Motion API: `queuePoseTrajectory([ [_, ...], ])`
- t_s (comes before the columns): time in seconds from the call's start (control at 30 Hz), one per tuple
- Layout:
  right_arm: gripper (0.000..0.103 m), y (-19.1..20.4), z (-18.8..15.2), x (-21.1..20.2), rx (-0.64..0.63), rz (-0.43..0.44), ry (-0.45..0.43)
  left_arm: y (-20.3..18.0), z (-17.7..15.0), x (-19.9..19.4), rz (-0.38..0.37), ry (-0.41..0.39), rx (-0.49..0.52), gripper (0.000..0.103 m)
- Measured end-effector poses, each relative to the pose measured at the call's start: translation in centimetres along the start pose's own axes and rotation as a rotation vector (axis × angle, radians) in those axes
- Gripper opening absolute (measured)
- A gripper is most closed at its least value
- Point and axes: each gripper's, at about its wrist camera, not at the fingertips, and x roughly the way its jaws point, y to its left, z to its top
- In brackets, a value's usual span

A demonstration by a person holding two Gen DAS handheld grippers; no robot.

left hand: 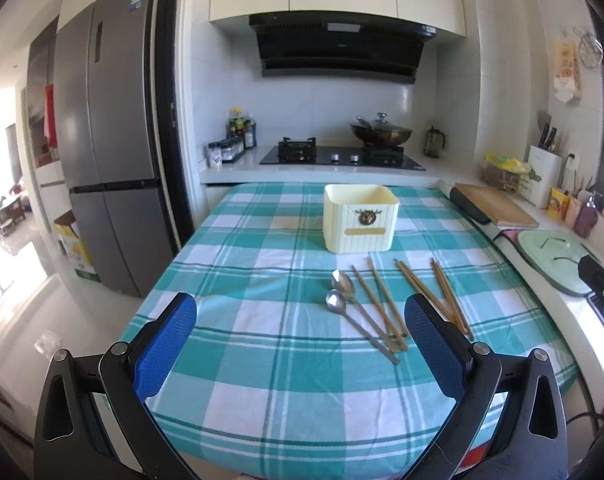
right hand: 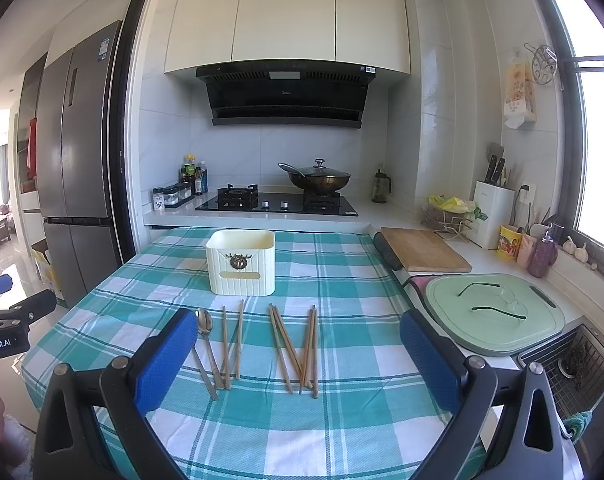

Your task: Organize utensils

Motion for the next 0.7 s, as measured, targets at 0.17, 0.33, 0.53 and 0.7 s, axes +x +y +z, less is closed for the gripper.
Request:
queuePoseTrajectory([
  [0.17, 0.103, -0.04, -0.01, 0.01, -0.001, 0.0, 0.0, 0.01, 0.05, -0.03, 0.0, 0.002, 0.0, 0.103],
  [0.33, 0.103, -0.23, -0.05, 0.16, 0.001, 0.0, 0.005, -0.12, 0.08, 0.29, 0.002, 0.005, 0.004, 0.103],
  [0.53, 0.103, -0.32, -0.05, 0.23, 0.001, -0.001, 0.005, -0.08, 0.1, 0.31, 0.001, 0.006, 0.003, 0.103],
  [0.7, 0.103, -0.42, -0.09, 0.28, 0.0, -0.002, 0.005, -0.07, 0.08, 0.35, 0.002, 0.005, 0.004, 0.103],
])
